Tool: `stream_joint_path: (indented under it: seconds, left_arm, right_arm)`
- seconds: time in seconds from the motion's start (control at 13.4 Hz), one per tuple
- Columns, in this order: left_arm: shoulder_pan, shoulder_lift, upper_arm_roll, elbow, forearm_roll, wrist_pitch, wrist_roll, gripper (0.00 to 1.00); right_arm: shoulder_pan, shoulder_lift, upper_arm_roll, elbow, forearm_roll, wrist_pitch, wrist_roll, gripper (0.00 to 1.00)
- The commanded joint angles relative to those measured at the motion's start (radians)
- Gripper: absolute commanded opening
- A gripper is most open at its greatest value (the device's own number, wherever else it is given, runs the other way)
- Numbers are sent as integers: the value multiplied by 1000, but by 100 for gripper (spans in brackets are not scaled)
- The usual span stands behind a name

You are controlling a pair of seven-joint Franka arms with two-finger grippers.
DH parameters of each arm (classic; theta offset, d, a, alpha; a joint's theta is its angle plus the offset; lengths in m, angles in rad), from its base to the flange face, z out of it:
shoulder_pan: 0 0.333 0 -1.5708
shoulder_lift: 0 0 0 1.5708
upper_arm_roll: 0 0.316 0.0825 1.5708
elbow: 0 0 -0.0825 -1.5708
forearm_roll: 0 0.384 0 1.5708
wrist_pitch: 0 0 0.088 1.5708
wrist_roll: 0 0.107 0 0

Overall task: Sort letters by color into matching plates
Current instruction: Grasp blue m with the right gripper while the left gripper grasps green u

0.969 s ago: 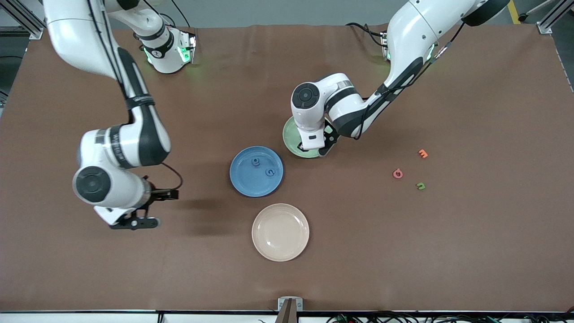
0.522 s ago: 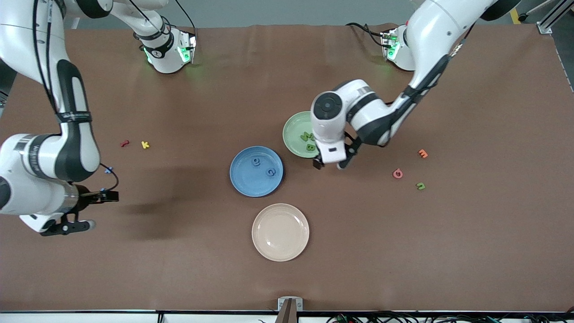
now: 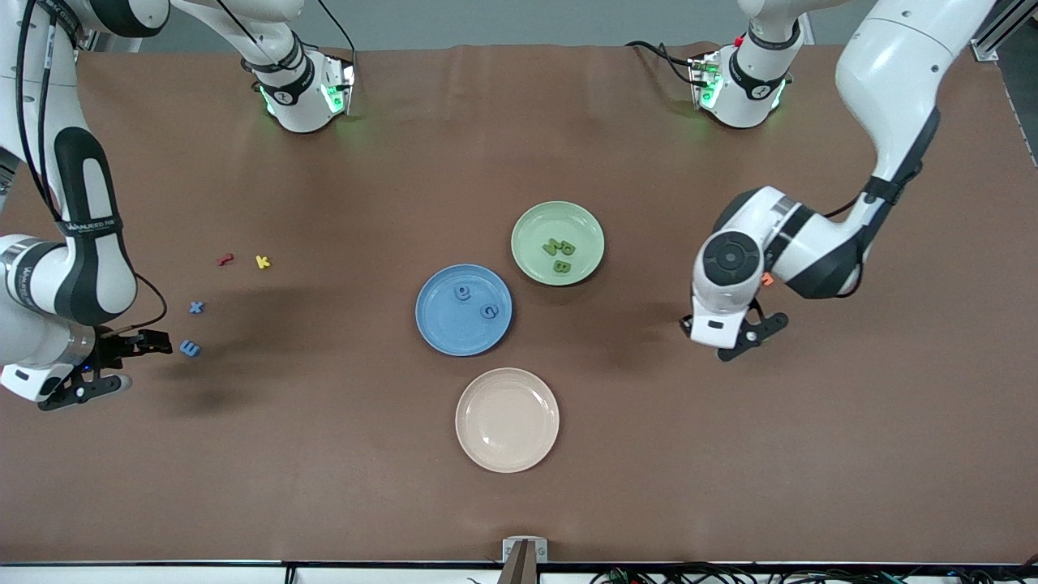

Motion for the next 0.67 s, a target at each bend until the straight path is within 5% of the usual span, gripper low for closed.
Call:
stream_joint_path:
  seconds: [0.0,0.6]
  left_arm:
    - [104,-2,-11,-26,25,66,197,83]
    - [304,85,-10,-105,72,324,448,68]
  right_arm:
    - [-14,-27,21,-103,-18,98,-16,100]
    - [-14,-20,24,-230,-12,261,-14,99]
